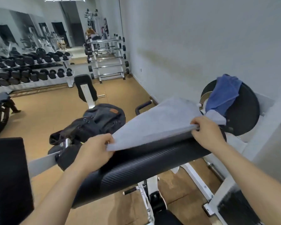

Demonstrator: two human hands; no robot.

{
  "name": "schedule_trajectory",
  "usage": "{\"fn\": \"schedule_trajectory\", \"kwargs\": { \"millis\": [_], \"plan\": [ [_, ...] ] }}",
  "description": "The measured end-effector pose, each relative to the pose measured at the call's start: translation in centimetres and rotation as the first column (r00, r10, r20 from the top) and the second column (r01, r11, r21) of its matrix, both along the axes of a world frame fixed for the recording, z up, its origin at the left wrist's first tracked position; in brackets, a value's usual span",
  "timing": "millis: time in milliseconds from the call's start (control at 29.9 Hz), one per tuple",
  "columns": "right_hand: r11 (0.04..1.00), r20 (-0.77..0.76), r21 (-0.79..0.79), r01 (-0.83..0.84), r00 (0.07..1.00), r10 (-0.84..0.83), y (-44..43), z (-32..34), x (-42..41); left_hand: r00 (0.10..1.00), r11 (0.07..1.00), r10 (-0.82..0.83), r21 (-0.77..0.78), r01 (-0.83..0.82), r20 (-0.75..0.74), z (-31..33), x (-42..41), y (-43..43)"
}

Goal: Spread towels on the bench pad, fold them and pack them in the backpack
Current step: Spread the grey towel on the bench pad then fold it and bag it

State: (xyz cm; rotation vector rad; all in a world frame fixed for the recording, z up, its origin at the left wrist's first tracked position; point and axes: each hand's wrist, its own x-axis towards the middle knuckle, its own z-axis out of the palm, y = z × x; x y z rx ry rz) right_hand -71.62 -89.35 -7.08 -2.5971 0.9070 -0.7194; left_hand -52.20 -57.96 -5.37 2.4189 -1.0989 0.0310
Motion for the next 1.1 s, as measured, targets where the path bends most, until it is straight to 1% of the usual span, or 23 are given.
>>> {"fn": "schedule_trajectory", "kwargs": {
  "millis": [67, 100, 134, 201, 268, 301, 335, 368, 402, 468, 535, 602, 636, 669, 703, 770, 803, 836, 903, 970, 1037, 1104],
  "plan": [
    [0.998, -0.173, 0.061, 0.011, 0.985, 0.000, 0.3, -3.5, -1.2, 0.984, 0.965, -0.060, 0.242, 0.100, -0.170, -2.5, -0.9, 0.7],
    [0.997, -0.209, 0.073, 0.022, 0.978, -0.006, 0.4, -4.7, -1.7, 0.973, 0.933, -0.076, 0.329, 0.146, -0.217, -3.1, -1.2, 0.9],
    [0.997, -0.210, 0.069, 0.033, 0.978, -0.018, 0.6, -5.6, -2.2, 0.965, 0.898, -0.095, 0.397, 0.190, -0.246, -3.3, -1.5, 1.1],
    [0.999, -0.135, 0.022, 0.042, 0.990, -0.038, 0.8, -6.8, -3.0, 0.948, 0.821, -0.131, 0.505, 0.268, -0.290, -2.7, -1.9, 0.9],
    [0.999, -0.060, -0.017, 0.050, 0.997, -0.051, 0.8, -7.8, -3.5, 0.926, 0.695, -0.138, 0.632, 0.344, -0.351, -1.6, -2.5, 0.3],
    [0.997, -0.046, -0.005, 0.071, 0.996, -0.071, 0.9, -8.2, -3.7, 0.910, 0.624, -0.132, 0.681, 0.384, -0.392, -1.2, -2.8, -0.1],
    [0.995, -0.048, 0.023, 0.099, 0.994, -0.098, 0.9, -8.5, -4.0, 0.896, 0.582, -0.129, 0.699, 0.416, -0.425, -0.9, -3.3, -0.7],
    [0.991, -0.057, 0.055, 0.124, 0.991, -0.121, 1.0, -8.9, -4.3, 0.885, 0.582, -0.146, 0.684, 0.439, -0.443, -0.6, -3.6, -1.5],
    [0.987, -0.069, 0.085, 0.138, 0.989, -0.132, 1.0, -9.2, -4.6, 0.874, 0.623, -0.180, 0.635, 0.456, -0.451, -0.5, -3.9, -2.4],
    [0.979, -0.054, 0.161, 0.122, 0.992, -0.115, 1.1, -9.7, -5.1, 0.858, 0.747, -0.258, 0.473, 0.468, -0.443, -0.2, -4.2, -4.6],
    [0.953, 0.034, 0.283, 0.109, 0.992, -0.123, 1.4, -9.7, -5.4, 0.877, 0.827, -0.319, 0.347, 0.443, -0.358, -0.1, -3.8, -7.3],
    [0.885, 0.133, 0.440, 0.152, 0.964, -0.232, 1.5, -9.4, -5.5, 0.887, 0.855, -0.358, 0.280, 0.437, -0.292, -0.1, -3.3, -10.3],
    [0.829, 0.172, 0.529, 0.182, 0.934, -0.314, 1.4, -9.3, -5.6, 0.881, 0.860, -0.365, 0.254, 0.443, -0.300, -0.2, -3.0, -11.9],
    [0.753, 0.195, 0.625, 0.206, 0.893, -0.406, 1.2, -9.2, -5.7, 0.871, 0.862, -0.372, 0.229, 0.452, -0.321, -0.4, -2.6, -13.5],
    [0.653, 0.199, 0.726, 0.213, 0.845, -0.497, 1.0, -9.0, -5.7, 0.862, 0.865, -0.374, 0.206, 0.457, -0.343, -0.6, -2.1, -15.1],
    [0.419, 0.171, 0.896, 0.148, 0.757, -0.631, 0.1, -8.7, -5.7, 0.851, 0.869, -0.377, 0.179, 0.462, -0.365, -1.2, -1.0, -18.6],
    [0.320, 0.153, 0.943, 0.095, 0.730, -0.667, -0.4, -8.6, -5.8, 0.848, 0.865, -0.386, 0.178, 0.469, -0.363, -1.6, -0.4, -20.5],
    [0.245, 0.138, 0.968, 0.051, 0.710, -0.691, -1.0, -8.6, -5.8, 0.850, 0.859, -0.394, 0.188, 0.476, -0.350, -2.1, 0.3, -22.6],
    [0.155, 0.111, 0.988, 0.007, 0.669, -0.735, -2.3, -8.6, -5.8, 0.853, 0.849, -0.398, 0.218, 0.482, -0.338, -3.4, 1.4, -27.0],
    [0.121, 0.108, 0.992, -0.021, 0.607, -0.787, -3.5, -8.7, -5.7, 0.859, 0.814, -0.410, 0.302, 0.496, -0.306, -5.7, 2.7, -31.1],
    [0.138, 0.136, 0.990, -0.036, 0.536, -0.833, -4.9, -8.7, -5.2, 0.865, 0.797, -0.392, 0.354, 0.490, -0.314, -8.6, 4.2, -34.6],
    [0.164, 0.155, 0.986, -0.023, 0.473, -0.867, -6.4, -8.7, -4.2, 0.867, 0.818, -0.325, 0.347, 0.458, -0.378, -11.4, 5.7, -36.8]
  ]
}}
